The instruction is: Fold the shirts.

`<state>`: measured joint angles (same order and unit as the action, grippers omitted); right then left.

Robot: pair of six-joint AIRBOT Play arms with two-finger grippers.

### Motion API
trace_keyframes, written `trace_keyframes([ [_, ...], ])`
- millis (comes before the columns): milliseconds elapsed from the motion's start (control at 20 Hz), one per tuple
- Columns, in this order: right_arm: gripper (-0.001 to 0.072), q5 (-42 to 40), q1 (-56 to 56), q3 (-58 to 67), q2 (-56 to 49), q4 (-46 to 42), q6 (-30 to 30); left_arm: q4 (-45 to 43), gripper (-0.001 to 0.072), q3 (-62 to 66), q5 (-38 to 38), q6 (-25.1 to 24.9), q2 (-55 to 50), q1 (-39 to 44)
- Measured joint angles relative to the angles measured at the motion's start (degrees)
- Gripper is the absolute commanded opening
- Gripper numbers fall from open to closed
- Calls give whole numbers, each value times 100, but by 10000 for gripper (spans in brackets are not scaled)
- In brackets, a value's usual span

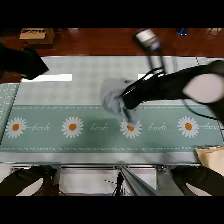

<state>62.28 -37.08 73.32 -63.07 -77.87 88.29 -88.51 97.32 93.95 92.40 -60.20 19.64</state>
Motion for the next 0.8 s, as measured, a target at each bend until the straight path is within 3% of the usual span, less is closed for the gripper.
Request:
trace_keyframes([
  [100,39,107,-229,0,-599,-291,2,9,710,-573,-44,2,4,0],
  [200,393,205,-323,0,-1086,-498,2,184,710,-1200,-304,15,7,0],
  [250,431,232,-343,0,-1270,-597,0,378,710,-1537,-538,15,7,0],
  [350,439,284,-345,0,-1464,-767,-2,815,710,-2151,-1025,11,4,0],
  [450,569,369,-256,0,-1445,-1137,-2,1145,710,-2684,-1484,-13,7,0],
  [650,585,570,535,2,-1001,-2111,48,1456,709,-3639,-2083,-223,7,0],
  [800,584,684,1663,2,-739,-2116,66,1674,701,-4330,-2653,-354,4,0],
])
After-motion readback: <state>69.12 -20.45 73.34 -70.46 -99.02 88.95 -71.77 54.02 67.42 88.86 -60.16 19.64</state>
